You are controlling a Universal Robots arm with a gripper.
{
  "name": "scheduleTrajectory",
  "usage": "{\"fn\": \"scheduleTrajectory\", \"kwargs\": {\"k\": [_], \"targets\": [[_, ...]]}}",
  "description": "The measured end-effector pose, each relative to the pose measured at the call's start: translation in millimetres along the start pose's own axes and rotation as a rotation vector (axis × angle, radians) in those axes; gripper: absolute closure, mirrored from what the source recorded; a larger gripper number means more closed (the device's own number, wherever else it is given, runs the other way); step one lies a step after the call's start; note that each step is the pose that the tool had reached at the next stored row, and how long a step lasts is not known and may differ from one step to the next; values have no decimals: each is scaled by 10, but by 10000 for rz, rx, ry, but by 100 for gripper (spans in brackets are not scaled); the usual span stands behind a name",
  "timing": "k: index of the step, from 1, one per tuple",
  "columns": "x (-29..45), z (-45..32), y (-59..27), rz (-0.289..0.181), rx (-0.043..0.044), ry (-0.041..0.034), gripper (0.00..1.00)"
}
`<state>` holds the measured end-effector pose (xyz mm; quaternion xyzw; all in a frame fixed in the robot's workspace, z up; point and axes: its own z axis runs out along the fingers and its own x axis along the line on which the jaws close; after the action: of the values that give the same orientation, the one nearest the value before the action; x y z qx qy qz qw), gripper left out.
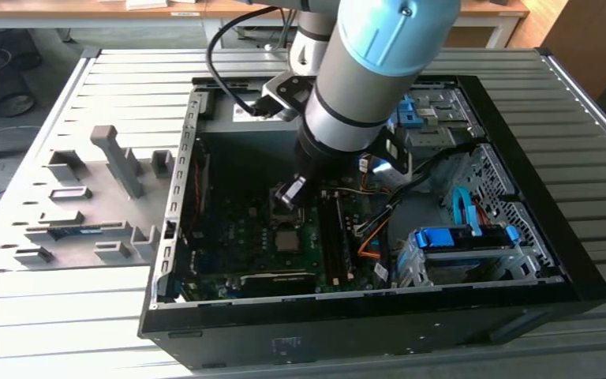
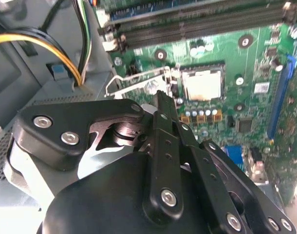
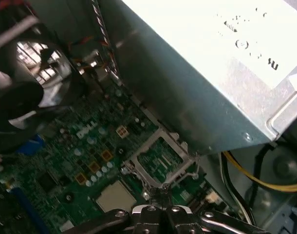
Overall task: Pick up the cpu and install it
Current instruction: 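Close the cpu cover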
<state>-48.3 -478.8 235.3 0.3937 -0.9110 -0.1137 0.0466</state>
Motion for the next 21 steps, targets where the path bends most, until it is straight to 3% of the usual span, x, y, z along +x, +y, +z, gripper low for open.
{"fn": "scheduleTrajectory", "kwargs": {"k": [3,4,5,11,16,19,21], "targets": [[0,8,-2,-45,313,-173,90],[0,10,-3,-60,391,-227,90],[0,10,-3,-64,410,-244,90],[-1,13,-3,-61,420,-255,90],[-54,70,-36,-16,356,-327,90],[-79,92,-34,-35,248,-440,90],[-89,101,-29,-68,106,-589,90]]}}
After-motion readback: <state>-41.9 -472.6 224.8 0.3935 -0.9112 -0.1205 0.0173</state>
